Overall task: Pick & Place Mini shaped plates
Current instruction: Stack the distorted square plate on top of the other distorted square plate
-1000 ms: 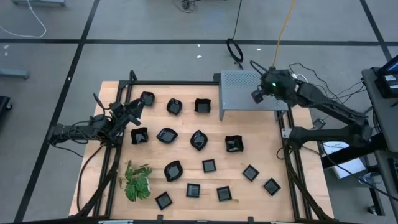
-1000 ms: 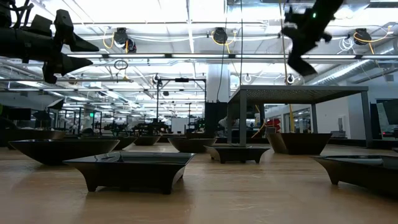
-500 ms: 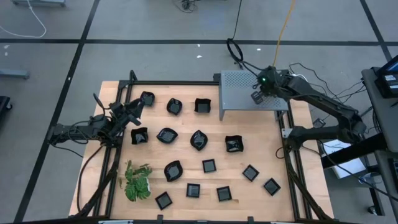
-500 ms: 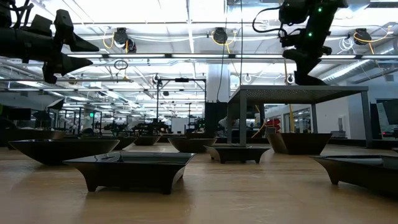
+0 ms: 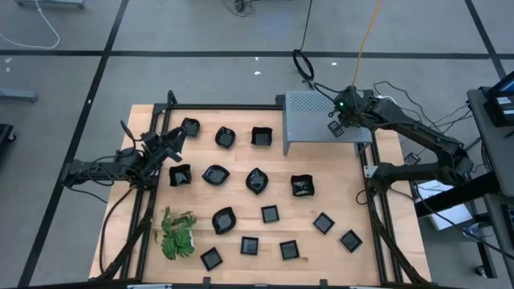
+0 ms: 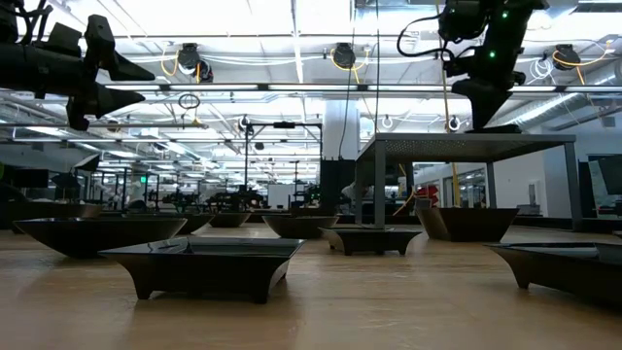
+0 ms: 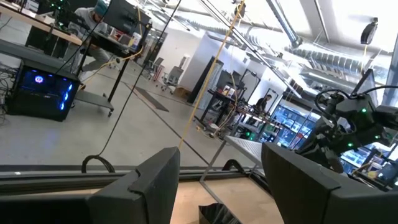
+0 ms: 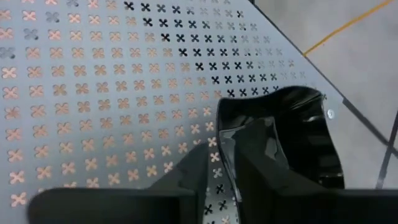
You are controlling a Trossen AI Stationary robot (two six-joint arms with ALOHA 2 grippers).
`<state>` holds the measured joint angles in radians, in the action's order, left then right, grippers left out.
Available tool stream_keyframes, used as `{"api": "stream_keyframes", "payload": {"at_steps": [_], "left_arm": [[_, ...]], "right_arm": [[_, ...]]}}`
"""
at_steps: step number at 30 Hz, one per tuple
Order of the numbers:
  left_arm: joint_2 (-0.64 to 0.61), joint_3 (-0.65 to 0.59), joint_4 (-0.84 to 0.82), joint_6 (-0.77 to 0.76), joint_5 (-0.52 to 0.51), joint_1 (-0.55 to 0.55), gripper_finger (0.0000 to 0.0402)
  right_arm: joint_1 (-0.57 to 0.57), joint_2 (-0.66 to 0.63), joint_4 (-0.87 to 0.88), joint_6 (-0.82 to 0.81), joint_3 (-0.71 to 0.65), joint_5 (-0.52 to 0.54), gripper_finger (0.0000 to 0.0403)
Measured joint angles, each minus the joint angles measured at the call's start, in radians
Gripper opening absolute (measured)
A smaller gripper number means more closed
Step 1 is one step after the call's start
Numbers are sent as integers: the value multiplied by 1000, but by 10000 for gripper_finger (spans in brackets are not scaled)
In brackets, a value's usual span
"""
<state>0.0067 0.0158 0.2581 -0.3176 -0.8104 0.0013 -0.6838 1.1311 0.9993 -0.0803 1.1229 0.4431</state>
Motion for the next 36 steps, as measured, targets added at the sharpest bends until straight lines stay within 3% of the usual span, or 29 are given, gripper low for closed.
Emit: {"api": "stream_keyframes", "payload": {"at_steps": [9, 17, 23, 28, 36], "left_arm": [[0, 0, 0, 0, 0, 0, 230], [0, 0, 0, 0, 0, 0, 230], [0, 0, 0, 0, 0, 0, 230], [0, 0, 0, 0, 0, 0, 230], [0, 0, 0, 0, 0, 0, 230]], "right_arm": [[54, -62, -8, 15, 122, -12, 146], [221, -74, -67, -10, 232, -182, 139], [420, -13, -73, 15, 232, -188, 138], [558, 46, -68, 154, 232, -188, 137], [645, 92, -64, 308, 232, -188, 137]]}}
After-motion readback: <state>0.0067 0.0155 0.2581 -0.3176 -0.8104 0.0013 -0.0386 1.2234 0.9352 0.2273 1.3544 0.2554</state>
